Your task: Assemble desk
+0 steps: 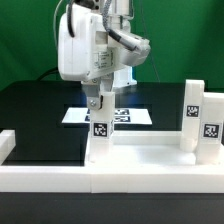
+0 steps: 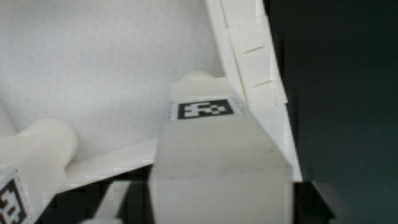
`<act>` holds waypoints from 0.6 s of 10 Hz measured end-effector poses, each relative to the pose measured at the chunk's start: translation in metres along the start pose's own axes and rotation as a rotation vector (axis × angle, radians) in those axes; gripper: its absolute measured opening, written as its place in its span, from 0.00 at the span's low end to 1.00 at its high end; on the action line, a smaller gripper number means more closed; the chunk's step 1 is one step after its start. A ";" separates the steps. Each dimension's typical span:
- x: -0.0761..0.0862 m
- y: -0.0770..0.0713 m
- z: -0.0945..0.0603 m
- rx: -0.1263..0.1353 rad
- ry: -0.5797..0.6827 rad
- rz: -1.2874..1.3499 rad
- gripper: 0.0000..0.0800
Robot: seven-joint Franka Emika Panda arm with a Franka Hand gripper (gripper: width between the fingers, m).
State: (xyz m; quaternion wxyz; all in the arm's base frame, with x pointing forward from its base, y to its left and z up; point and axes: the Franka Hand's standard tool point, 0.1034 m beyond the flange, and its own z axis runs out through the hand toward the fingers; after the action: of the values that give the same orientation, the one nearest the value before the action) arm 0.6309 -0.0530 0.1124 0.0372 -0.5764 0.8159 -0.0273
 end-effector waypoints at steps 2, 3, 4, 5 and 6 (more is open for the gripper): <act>0.000 0.000 0.000 -0.001 0.003 0.031 0.38; 0.000 0.000 0.000 -0.001 0.004 0.025 0.38; 0.000 0.001 0.001 -0.002 0.004 0.024 0.38; -0.001 0.001 0.000 -0.004 0.003 0.016 0.66; -0.003 0.001 -0.005 -0.010 -0.005 -0.004 0.77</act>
Offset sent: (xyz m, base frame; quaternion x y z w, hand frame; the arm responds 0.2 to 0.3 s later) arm 0.0000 0.0000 0.0000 0.0000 0.0000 0.0000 1.0000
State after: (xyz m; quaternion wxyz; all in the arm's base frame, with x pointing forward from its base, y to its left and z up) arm 0.6303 -0.0501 0.1176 0.0365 -0.5782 0.8148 -0.0220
